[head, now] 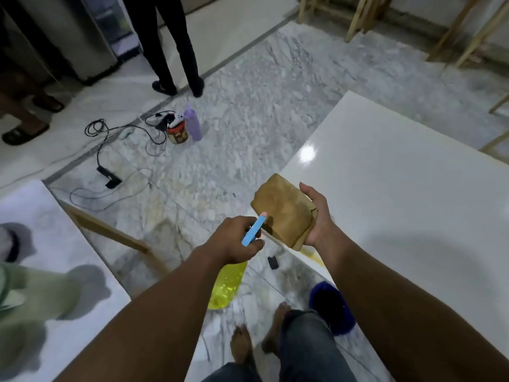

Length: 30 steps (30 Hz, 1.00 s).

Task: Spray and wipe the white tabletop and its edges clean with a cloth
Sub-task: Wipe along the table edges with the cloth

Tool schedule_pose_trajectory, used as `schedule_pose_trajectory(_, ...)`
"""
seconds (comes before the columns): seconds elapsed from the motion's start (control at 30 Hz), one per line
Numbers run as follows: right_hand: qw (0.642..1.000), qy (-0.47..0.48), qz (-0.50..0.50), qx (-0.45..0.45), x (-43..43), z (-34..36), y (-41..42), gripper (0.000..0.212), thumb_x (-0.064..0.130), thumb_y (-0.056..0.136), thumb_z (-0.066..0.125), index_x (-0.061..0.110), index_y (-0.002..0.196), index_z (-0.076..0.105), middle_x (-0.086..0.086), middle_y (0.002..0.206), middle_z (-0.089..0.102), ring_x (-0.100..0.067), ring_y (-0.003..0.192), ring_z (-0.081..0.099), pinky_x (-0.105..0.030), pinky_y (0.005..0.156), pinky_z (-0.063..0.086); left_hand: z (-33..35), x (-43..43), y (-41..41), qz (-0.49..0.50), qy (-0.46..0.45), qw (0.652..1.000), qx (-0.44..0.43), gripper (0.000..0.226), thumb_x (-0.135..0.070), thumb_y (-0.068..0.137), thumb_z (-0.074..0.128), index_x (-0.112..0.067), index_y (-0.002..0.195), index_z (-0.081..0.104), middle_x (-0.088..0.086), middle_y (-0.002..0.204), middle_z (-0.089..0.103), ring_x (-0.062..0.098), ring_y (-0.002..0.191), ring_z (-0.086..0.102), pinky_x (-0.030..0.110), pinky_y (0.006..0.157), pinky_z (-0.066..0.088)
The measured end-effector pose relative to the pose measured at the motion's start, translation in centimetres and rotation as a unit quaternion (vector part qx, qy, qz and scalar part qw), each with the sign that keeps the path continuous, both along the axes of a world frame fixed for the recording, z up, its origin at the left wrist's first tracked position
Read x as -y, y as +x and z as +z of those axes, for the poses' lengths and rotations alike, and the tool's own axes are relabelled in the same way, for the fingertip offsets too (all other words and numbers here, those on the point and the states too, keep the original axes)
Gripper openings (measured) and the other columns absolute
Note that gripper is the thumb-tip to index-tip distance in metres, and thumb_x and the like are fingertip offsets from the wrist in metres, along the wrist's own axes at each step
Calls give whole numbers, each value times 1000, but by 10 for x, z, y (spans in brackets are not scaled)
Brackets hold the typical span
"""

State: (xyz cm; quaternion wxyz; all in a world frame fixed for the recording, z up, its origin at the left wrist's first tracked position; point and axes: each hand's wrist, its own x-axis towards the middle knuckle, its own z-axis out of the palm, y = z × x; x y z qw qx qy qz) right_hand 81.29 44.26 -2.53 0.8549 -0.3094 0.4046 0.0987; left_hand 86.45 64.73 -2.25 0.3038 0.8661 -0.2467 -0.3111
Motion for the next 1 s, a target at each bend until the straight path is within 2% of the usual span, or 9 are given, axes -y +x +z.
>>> schedule_pose_trajectory(0.17,999,-1,51,-18,7,-1,-33,62,54,81,66,8,122,70,-18,118,71,-35,95,71,-46,82,58,3,10,-56,29,4,999,-21,21,-22,91,76,-29,77,62,2,77,73,26,66,79,40,76,66)
schedule_pose_trajectory(0.27,996,-16,90,-23,21,-2,-47,58,52,83,64,8,120,71,-18,118,71,-35,97,70,-45,87,57,0,21,-79,67,16,997,-25,23,-25,92,75,-28,74,60,4,76,72,28,67,78,46,76,66)
schedule_pose_trajectory(0.4,984,-66,165,-31,61,-2,-60,40,45,89,57,10,84,76,-13,86,74,-29,71,71,-37,74,57,-6,40,-107,131,20,991,-19,17,-33,89,73,-19,86,64,8,85,76,30,78,77,51,81,63)
schedule_pose_trajectory(0.53,947,-204,244,-45,88,-9,-45,30,39,81,60,12,91,67,-13,84,66,-29,78,64,-50,85,53,-22,50,-133,241,-33,970,7,28,-46,80,65,-24,96,63,3,87,75,30,80,77,50,81,63)
schedule_pose_trajectory(0.63,889,-336,310,4,77,-12,-11,28,38,85,53,11,86,62,-16,80,62,-31,68,57,-48,71,51,-37,52,-145,305,-79,949,20,24,-48,83,66,-28,96,62,4,88,74,27,76,78,51,76,65)
schedule_pose_trajectory(0.7,813,-452,355,94,58,-21,19,25,41,90,47,20,88,60,-9,80,63,-27,66,56,-37,70,44,-50,51,-143,332,-97,938,20,17,-48,83,67,-35,88,58,3,88,72,27,73,77,53,74,65)
schedule_pose_trajectory(0.8,646,-615,398,215,28,-56,50,42,34,95,42,28,136,53,-3,121,66,-25,108,60,-38,90,47,-66,45,-136,349,-94,932,37,19,-46,83,67,-30,91,61,-2,81,67,28,68,72,50,70,64)
schedule_pose_trajectory(0.93,339,-732,545,229,-4,-130,51,61,51,94,34,28,150,34,-9,159,31,-33,149,21,-53,112,29,-85,30,-132,354,-55,930,83,19,-40,84,64,-23,92,60,-7,75,62,19,67,61,32,65,48)
schedule_pose_trajectory(1.0,309,-763,527,211,-11,-138,48,64,57,94,26,25,149,36,-10,162,26,-34,150,16,-56,115,23,-91,20,-132,355,-47,931,71,18,-38,86,65,-21,90,61,-3,76,64,23,70,63,35,65,49)
